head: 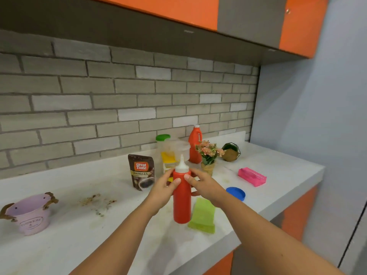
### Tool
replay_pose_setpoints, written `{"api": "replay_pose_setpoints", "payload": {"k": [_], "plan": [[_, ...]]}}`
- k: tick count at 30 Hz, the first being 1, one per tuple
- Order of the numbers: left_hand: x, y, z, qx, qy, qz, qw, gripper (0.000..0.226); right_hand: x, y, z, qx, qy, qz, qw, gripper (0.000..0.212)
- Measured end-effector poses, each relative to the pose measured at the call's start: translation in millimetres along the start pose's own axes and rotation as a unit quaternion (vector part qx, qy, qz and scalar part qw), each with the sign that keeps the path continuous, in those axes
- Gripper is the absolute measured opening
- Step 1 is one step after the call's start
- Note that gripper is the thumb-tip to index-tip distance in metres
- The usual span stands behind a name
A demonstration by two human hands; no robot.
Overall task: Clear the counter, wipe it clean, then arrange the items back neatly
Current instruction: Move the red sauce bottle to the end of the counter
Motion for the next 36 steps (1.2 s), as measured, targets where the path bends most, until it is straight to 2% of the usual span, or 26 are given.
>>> {"api": "replay_pose_setpoints", "payload": {"k": [6,13,21,32,36], "plan": [[41.3,-103.0,21.0,-0.009,-0.020,-0.031,0.999,0.047,-10.0,105.0,26.5,-0.002,-0.006,0.045,0.999,0.031],[76.7,-197.5,40.8,-0.049,-0.025,-0.057,0.997,0.049,-10.7,201.1,62.8,-0.038,-0.023,0.080,0.996,0.042],[133.0,-271.5,46.0,-0.027,-0.043,-0.074,0.996,0.048,7.7,282.2,99.8,-0.030,-0.017,0.113,0.993,0.041],[260.1,-369.7,55.5,-0.052,-0.074,-0.131,0.987,0.044,81.5,407.5,147.3,-0.048,-0.031,0.188,0.980,0.039],[304.8,-403.6,49.5,-0.045,-0.074,-0.145,0.986,0.043,103.3,446.9,168.7,-0.040,-0.025,0.192,0.980,0.034]]}}
Point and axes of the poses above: each hand's wrist, its own x-axis towards the middle knuckle, its own y-axis out of the back of the hand, z = x × y, the point moved 7 cm from there along x, towards the middle knuckle, and after that the axes turned 4 degrees about -x, right-handed, at the moved point
